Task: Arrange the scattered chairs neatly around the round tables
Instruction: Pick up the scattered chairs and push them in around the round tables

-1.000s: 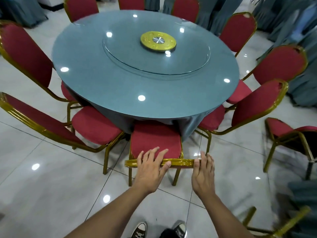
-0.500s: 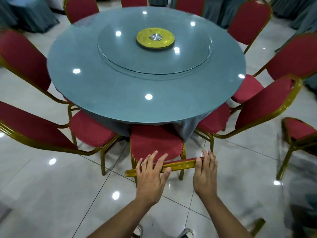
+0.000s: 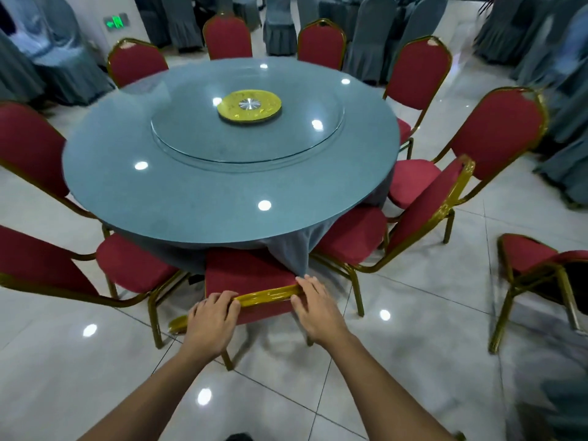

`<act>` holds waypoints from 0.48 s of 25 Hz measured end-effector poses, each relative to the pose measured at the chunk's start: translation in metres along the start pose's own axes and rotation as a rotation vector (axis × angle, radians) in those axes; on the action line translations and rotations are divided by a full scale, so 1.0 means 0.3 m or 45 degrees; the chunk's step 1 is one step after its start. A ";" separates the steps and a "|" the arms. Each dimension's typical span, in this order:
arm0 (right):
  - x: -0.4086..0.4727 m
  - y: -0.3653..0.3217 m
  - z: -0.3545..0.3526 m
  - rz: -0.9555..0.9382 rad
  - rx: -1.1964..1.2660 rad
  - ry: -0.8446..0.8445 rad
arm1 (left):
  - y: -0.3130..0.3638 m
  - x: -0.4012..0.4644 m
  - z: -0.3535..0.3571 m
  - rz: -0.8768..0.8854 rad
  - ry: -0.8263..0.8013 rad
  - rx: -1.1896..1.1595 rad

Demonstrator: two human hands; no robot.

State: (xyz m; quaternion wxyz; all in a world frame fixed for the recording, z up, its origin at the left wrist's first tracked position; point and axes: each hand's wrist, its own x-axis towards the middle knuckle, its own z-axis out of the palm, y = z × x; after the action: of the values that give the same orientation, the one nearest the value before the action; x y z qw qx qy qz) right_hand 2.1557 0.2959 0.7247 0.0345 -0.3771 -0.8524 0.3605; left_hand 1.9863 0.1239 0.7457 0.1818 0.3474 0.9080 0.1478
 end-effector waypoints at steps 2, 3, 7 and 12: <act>-0.022 0.040 -0.046 -0.039 0.044 0.046 | 0.113 0.004 0.016 0.057 0.010 0.029; -0.035 0.066 -0.076 -0.058 0.051 0.087 | 0.176 0.008 0.028 0.101 0.020 0.028; -0.029 0.194 -0.262 -0.082 0.026 0.288 | 0.446 0.075 0.082 0.288 0.024 -0.051; 0.078 0.414 -0.577 -0.047 0.035 0.466 | 0.798 0.240 0.189 0.461 -0.003 -0.127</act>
State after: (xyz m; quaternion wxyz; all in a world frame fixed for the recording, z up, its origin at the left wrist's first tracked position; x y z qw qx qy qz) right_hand 2.2731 0.4699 0.7677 0.2010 -0.4201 -0.8337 0.2969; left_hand 2.0991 0.3525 0.7733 0.1703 0.4958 0.8220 0.2226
